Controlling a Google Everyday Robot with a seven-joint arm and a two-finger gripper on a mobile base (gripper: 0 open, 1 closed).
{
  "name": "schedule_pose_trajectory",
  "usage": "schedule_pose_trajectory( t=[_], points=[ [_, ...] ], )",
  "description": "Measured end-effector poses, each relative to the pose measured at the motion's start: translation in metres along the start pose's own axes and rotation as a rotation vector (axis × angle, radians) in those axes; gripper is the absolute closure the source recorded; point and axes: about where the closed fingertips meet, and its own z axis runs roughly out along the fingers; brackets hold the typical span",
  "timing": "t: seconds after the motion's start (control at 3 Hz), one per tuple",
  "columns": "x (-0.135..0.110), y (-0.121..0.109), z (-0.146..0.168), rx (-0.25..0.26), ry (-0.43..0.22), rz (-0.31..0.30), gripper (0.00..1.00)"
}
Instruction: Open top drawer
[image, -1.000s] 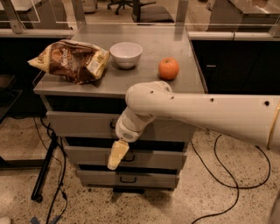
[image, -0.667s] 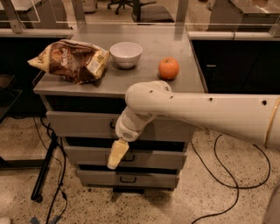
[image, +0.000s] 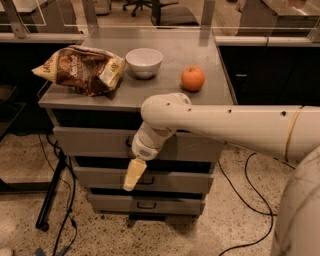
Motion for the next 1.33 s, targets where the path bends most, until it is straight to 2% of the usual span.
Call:
schedule_pose_trajectory(
  t=[0.33, 1.33],
  points=[
    [0.008, 0.006, 0.008, -0.03, 0.01, 0.011, 0.0],
    [0.015, 0.018, -0.001, -0.037, 0.001, 0.017, 0.0]
  ],
)
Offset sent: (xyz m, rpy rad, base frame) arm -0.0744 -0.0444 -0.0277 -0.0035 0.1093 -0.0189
